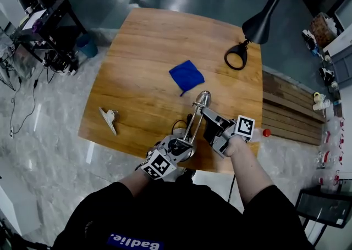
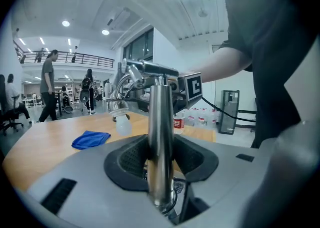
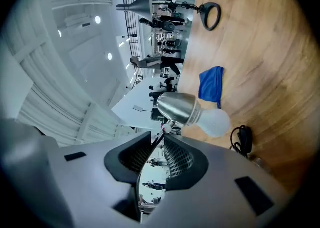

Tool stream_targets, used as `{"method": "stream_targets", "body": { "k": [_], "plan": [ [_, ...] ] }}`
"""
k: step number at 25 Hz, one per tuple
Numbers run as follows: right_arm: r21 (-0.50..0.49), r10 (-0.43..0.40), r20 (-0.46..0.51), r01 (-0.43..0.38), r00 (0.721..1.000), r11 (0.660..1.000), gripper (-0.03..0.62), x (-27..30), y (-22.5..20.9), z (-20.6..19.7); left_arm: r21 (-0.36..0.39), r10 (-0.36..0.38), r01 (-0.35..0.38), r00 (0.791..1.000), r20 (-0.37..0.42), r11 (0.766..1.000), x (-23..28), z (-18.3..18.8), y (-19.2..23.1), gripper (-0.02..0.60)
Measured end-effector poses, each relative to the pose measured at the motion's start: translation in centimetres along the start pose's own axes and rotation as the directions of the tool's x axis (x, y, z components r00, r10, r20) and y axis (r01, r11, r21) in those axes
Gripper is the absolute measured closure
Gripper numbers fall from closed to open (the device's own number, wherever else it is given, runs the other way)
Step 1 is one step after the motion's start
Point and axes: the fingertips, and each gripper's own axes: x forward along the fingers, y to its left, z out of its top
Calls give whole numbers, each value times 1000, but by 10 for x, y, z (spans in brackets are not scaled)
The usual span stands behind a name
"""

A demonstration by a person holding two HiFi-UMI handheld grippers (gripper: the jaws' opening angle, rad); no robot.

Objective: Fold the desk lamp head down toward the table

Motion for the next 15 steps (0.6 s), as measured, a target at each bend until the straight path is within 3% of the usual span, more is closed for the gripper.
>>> {"method": "stream_targets", "body": {
  "k": [15],
  "plan": [
    [121,19,44,-24,999,992,503,-1,-24,-8,2,1,-1,1000,2,1000,-2,4,3,422]
  ]
}}
